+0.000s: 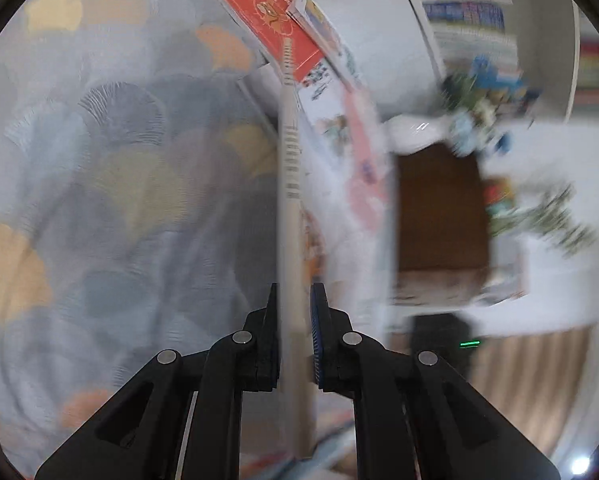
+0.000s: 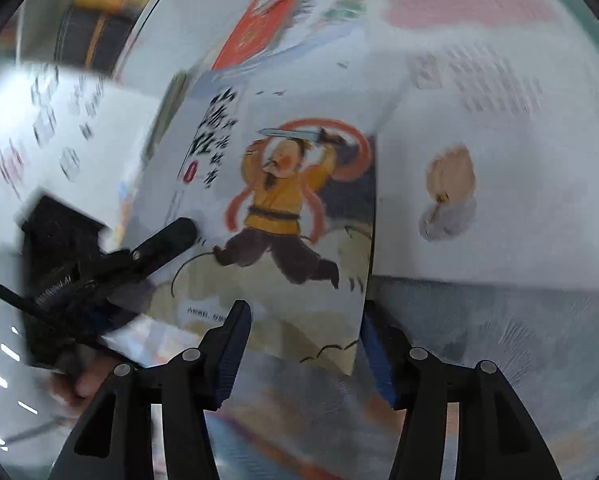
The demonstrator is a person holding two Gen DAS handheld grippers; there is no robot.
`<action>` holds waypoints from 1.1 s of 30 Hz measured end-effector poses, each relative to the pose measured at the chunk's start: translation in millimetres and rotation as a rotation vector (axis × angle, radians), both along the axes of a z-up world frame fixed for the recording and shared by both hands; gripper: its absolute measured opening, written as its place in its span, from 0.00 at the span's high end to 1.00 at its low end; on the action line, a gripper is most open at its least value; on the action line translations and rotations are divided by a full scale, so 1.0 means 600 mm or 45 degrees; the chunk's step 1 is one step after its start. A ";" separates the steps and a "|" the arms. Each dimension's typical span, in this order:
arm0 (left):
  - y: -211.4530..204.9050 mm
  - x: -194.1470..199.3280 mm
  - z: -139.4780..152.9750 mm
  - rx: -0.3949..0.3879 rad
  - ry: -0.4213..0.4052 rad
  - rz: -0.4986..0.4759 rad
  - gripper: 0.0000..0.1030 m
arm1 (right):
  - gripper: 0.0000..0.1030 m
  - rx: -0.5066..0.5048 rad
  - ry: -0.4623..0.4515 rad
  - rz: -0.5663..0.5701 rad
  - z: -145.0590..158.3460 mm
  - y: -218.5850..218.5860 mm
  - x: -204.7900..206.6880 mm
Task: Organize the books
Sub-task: 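Carry the swordsman-cover book with the left gripper onto the table stack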
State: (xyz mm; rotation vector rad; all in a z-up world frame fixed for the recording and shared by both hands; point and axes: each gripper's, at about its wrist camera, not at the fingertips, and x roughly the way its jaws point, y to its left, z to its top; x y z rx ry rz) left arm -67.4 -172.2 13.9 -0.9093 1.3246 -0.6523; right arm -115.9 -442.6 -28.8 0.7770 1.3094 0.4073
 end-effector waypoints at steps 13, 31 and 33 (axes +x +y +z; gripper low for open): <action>0.036 0.024 -0.021 -0.224 0.155 0.004 0.91 | 0.64 0.775 0.034 -0.426 -0.079 -0.001 0.003; 0.250 0.039 0.151 0.116 -0.394 -0.081 0.89 | 0.71 -0.096 -0.509 0.048 0.208 0.291 0.075; 0.301 0.066 0.158 0.142 -0.422 -0.042 0.89 | 0.71 -0.073 -0.518 0.067 0.212 0.347 0.114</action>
